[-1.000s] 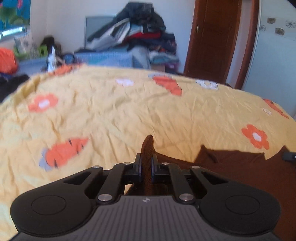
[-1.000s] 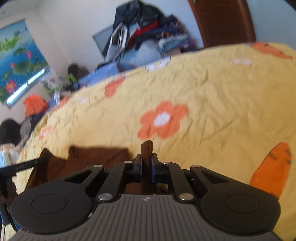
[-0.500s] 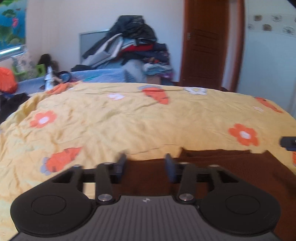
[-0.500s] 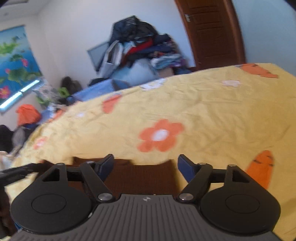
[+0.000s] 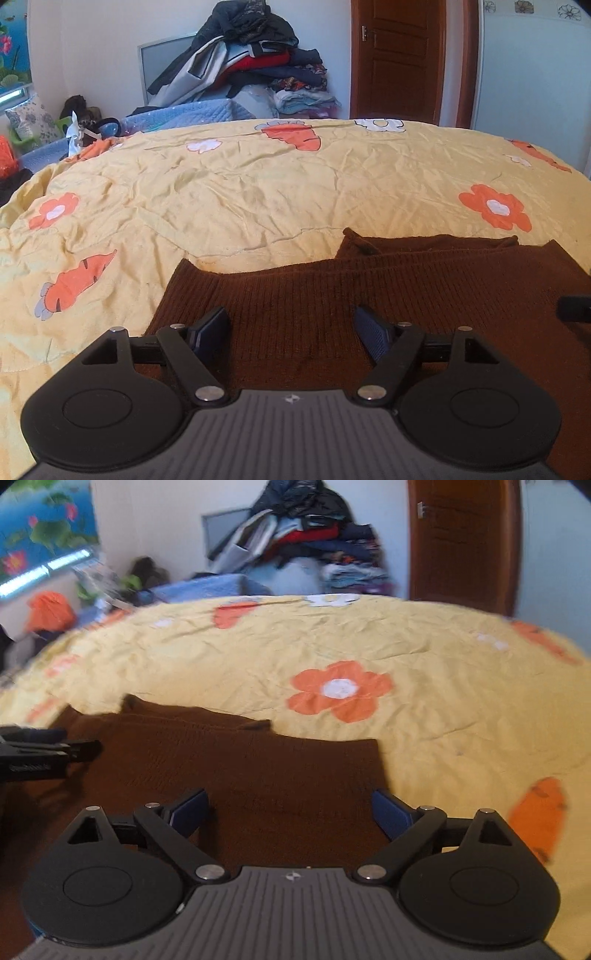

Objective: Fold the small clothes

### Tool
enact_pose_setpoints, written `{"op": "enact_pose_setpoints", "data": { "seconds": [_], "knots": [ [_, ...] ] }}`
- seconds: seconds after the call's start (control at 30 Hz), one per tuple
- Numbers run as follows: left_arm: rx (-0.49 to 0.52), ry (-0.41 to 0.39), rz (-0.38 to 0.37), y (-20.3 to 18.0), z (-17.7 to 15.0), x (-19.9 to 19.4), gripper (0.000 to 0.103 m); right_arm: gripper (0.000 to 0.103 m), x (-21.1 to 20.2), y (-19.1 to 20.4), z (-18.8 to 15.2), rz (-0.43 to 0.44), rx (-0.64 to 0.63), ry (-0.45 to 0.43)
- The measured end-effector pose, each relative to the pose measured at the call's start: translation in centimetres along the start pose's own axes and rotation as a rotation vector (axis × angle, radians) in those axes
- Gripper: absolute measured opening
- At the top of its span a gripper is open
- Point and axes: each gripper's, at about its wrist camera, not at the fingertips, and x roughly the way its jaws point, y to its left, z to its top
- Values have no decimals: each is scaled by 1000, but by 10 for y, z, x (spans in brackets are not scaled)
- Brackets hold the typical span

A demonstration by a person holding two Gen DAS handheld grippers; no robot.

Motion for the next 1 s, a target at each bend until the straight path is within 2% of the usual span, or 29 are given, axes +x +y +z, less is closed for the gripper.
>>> {"op": "enact_pose_setpoints", "data": {
  "seconds": [0.1, 0.17, 0.2, 0.23, 0.27, 0.37, 0.5, 0.57, 0.6, 0.63, 0.8, 0.9, 0.97, 1.0],
  "knots": [
    [-12, 0, -10, 2, 0, 0, 77, 103, -23, 14, -13, 108, -46, -29],
    [-12, 1, -10, 2, 0, -1, 77, 103, -17, 16, -31, 87, -91, 29],
    [-12, 0, -10, 2, 0, -1, 77, 103, -21, 9, -39, 121, -75, -24],
    [-14, 1, -11, 2, 0, 0, 77, 103, -24, 2, -37, 149, -31, -16],
    [-13, 1, -11, 2, 0, 0, 77, 103, -26, -3, -34, 134, -16, -10],
    [-13, 0, -11, 2, 0, 0, 77, 103, -30, -5, -25, 3, 1, 41],
    [-13, 1, -10, 2, 1, 0, 77, 103, -43, -3, -33, 139, 50, 6],
    [-13, 0, -11, 2, 0, 0, 77, 103, -32, 1, -51, 84, -47, -12],
    [-13, -1, -10, 2, 1, 0, 77, 103, -34, -3, -55, 116, -52, -48],
    [-13, 0, -8, 2, 1, -1, 77, 103, -32, -9, -51, 129, -10, -40],
    [-48, 8, 31, -3, 1, -18, 78, 103, -27, -8, -48, 111, -16, -36],
    [-111, -24, -104, -6, -7, -54, 78, 103, -28, -10, -49, 115, -2, -46],
    [-76, -37, -154, -16, -18, -72, 81, 103, -27, -10, -49, 111, -1, -47],
    [-10, -11, -156, -26, -27, -73, 84, 103, -28, -8, -51, 110, -3, -48]
  ]
}}
